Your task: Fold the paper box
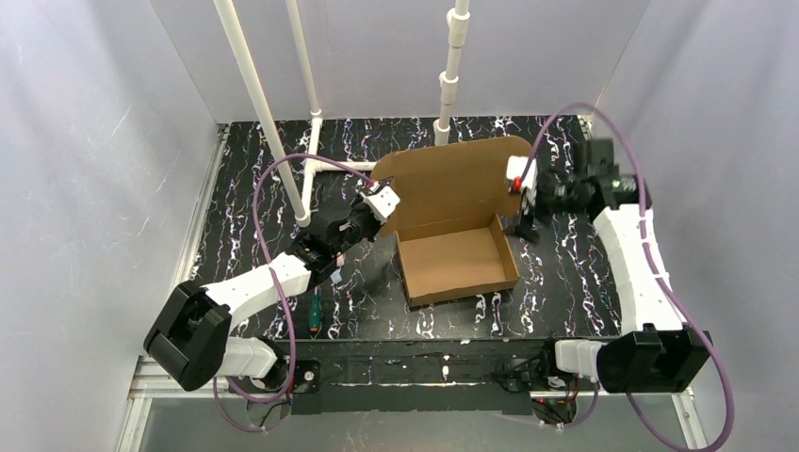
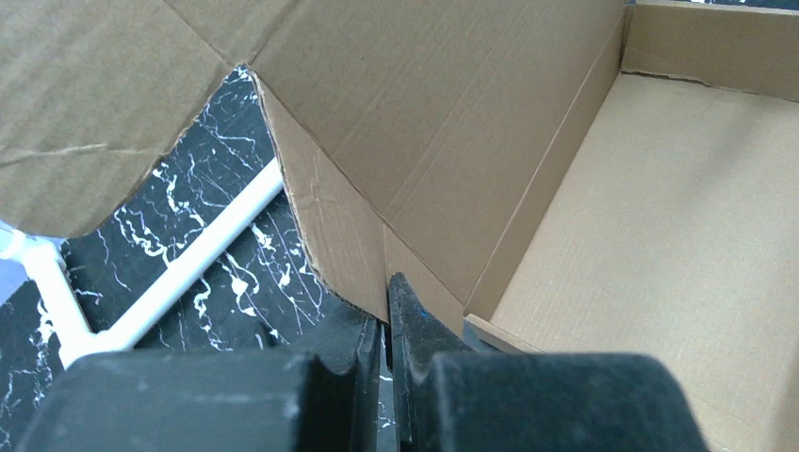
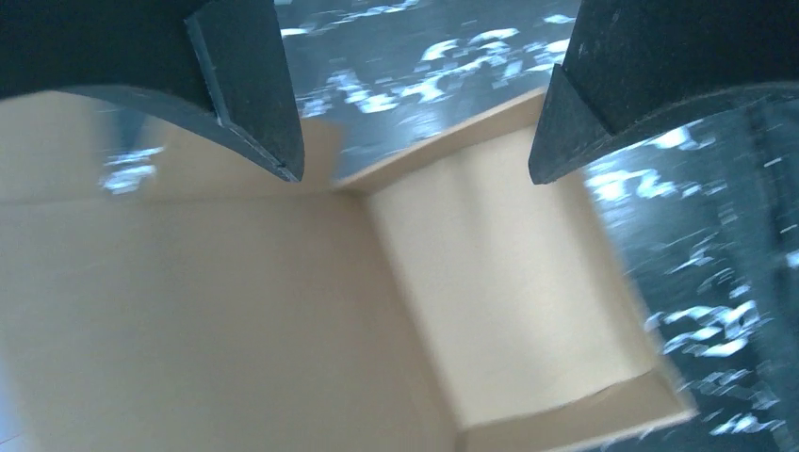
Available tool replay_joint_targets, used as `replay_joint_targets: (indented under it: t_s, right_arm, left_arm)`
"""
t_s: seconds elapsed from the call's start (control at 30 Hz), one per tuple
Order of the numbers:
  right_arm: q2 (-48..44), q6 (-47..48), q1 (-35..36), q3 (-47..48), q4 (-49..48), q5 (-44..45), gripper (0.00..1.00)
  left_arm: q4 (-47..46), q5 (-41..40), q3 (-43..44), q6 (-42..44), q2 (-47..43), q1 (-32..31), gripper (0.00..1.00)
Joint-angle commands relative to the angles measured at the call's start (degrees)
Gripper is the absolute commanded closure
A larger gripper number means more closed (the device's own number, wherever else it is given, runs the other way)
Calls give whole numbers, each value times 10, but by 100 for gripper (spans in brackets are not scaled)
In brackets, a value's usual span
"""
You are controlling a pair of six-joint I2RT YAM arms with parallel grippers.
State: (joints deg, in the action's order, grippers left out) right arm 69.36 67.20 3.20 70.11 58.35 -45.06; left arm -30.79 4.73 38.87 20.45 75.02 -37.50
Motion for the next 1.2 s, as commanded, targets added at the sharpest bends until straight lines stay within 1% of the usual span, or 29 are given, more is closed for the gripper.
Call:
replay_joint_targets:
  t_s: [0.0,0.07,0.2,0.37,0.47,0.57,0.63,0.7,0.8,0.9,0.97,1.03,1.07,1.13,1.17]
  right_arm:
    - [78,25,20,216,63,-10,2]
    - [139,33,37,298,98,17,2]
    - [232,32,81,404,126,81,2]
    - [283,20,139,496,135,128,2]
    - [300,20,176,505,134,169,2]
    - [312,22,184,504,145,180,3]
    - [310,9,184,502,142,181,7]
    - [294,-28,183,497,120,182,7]
    - [252,-110,180,478,58,194,6]
    - [220,-151,171,454,24,187,6]
    - [210,-175,169,436,-4,204,7]
    - [203,-222,148,434,-24,208,8]
    - [196,-247,102,438,-29,177,7]
    - [177,-313,-4,432,-58,63,7]
    - [161,-349,-62,411,-84,7,8]
  left_arm:
    - [35,11,21,70,10,-1,100]
    - [35,9,26,90,13,-1,100]
    - [35,14,35,109,19,-1,100]
    - [35,23,47,122,32,-2,100]
    - [35,28,54,129,41,-2,100]
    - [35,26,59,134,45,-2,100]
    - [35,22,61,133,47,-1,100]
    - [35,17,62,124,48,-1,100]
    - [35,6,59,98,47,-1,100]
    - [35,5,54,84,44,-1,100]
    - [35,1,52,81,42,-1,100]
    - [34,-4,50,81,37,-1,100]
    - [34,-7,47,81,33,-1,100]
    - [34,-8,43,83,29,-1,100]
    - [34,-7,41,84,29,-1,100]
